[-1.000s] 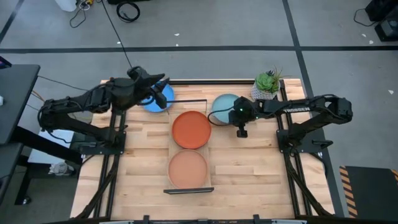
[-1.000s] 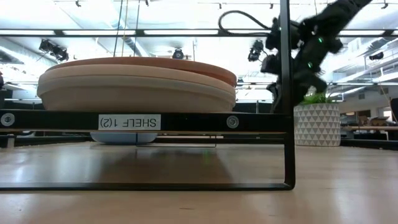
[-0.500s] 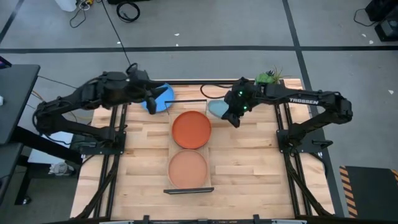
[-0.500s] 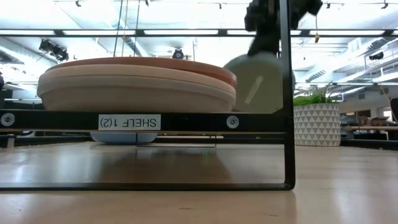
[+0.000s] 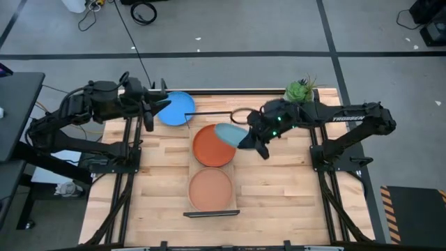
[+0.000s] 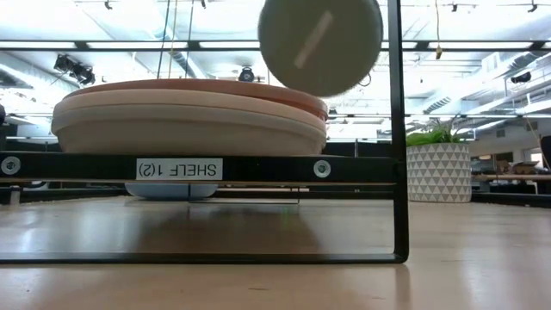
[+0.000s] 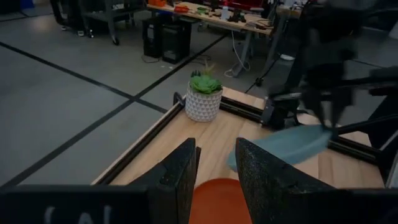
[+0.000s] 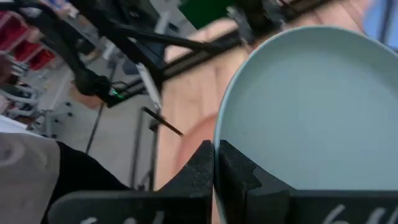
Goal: Place and stack plates onto a shelf
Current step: Stack the light blue plate on the brown plate on the shelf
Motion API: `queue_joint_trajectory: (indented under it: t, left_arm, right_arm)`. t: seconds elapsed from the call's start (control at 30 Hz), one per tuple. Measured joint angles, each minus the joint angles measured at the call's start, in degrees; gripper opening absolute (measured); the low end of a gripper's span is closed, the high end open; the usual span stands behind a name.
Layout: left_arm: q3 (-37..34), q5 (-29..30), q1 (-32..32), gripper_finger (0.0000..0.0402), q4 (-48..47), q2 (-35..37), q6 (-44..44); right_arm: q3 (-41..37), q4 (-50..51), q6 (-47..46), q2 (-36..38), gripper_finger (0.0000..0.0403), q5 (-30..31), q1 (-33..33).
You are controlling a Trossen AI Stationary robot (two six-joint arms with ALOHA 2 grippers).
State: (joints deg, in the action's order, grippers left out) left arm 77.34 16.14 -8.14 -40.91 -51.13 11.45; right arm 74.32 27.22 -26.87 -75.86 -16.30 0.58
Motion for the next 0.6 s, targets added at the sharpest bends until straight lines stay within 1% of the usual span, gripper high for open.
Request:
queue_joint_trajectory:
  t: [0.07, 0.13, 0.2, 0.27, 0.4, 0.5, 0.6]
  left_arm:
    - [0.0, -0.74, 0.0, 0.0121, -0.04, 0.08, 1.38]
    - [0.0, -2.6, 0.0, 0.0121, -0.12, 0.15, 2.14]
    - [0.0, -5.01, 0.0, 0.0121, -0.1, 0.25, 2.42]
    - [0.0, -7.58, 0.02, 0.0121, -0.14, 0.19, 2.77]
    - [0.0, -10.56, 0.02, 0.0121, -0.84, 0.28, 2.96]
    - [0.0, -11.96, 0.02, 0.0121, -1.16, 0.57, 4.34]
    - [0.0, -12.39, 0.02, 0.0121, -1.58, 1.03, 4.82]
  right_arm:
    - [0.04, -3.24, -0.21, -0.75, 0.0016, 2.84, 3.09]
    - [0.02, -5.19, -1.01, -2.01, 0.0016, 5.19, 5.94]
    - [0.02, -9.78, -2.64, -4.08, 0.0016, 7.01, 8.59]
    - [0.01, -12.89, -4.29, -6.89, 0.0016, 7.69, 10.92]
    - [0.11, -20.01, -6.07, -13.15, 0.0016, 8.7, 15.01]
    - [2.78, -19.41, -5.21, -17.57, 0.0016, 9.1, 17.14]
    - [6.27, -18.19, -1.96, -21.52, 0.0016, 9.23, 18.59]
